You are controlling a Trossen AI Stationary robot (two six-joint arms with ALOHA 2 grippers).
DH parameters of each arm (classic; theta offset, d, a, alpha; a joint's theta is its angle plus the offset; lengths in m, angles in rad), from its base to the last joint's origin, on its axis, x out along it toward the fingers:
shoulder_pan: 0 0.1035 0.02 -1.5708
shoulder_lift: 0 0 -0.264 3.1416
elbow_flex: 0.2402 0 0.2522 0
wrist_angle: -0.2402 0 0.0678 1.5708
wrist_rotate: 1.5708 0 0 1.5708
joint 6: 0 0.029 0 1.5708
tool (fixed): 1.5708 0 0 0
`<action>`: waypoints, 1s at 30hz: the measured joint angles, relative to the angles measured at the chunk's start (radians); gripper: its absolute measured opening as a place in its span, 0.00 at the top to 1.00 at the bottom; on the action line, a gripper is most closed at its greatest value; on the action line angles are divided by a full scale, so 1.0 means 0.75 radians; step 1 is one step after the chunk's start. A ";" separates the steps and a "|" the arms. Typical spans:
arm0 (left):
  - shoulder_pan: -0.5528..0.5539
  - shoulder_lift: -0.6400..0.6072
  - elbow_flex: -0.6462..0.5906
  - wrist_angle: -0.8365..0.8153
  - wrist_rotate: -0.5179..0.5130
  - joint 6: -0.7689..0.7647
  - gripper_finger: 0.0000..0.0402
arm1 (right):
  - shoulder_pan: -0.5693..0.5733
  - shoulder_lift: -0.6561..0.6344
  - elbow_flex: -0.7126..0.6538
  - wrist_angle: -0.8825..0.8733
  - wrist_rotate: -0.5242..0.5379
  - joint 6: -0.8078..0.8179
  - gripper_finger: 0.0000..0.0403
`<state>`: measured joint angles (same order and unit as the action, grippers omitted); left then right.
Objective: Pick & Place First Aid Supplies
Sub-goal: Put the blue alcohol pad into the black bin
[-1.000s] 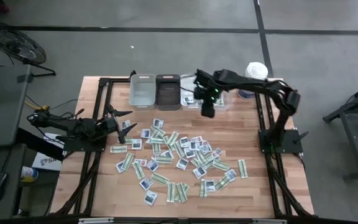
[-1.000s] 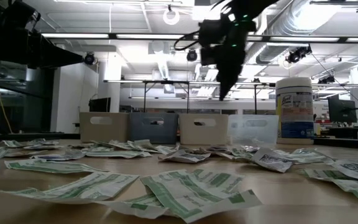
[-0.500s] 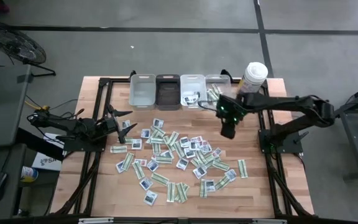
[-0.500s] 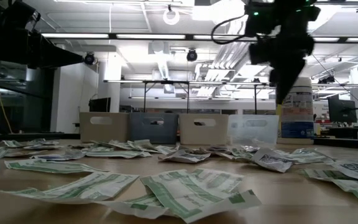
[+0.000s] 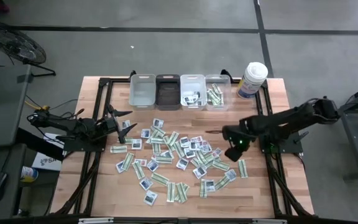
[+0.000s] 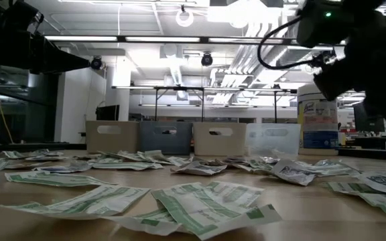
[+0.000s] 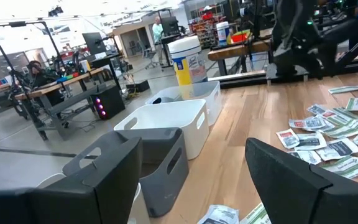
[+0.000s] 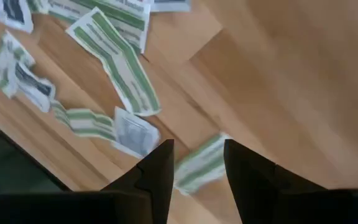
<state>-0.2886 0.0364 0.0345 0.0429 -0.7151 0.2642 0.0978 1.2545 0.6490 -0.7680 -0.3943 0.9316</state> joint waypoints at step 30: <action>0.000 0.000 0.000 0.000 0.000 0.000 0.30 | 0.423 0.308 -0.058 0.458 0.128 0.705 0.67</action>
<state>-0.2883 0.0367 0.0343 0.0428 -0.7151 0.2642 0.4154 1.4857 0.6056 -0.4243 -0.2986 1.4600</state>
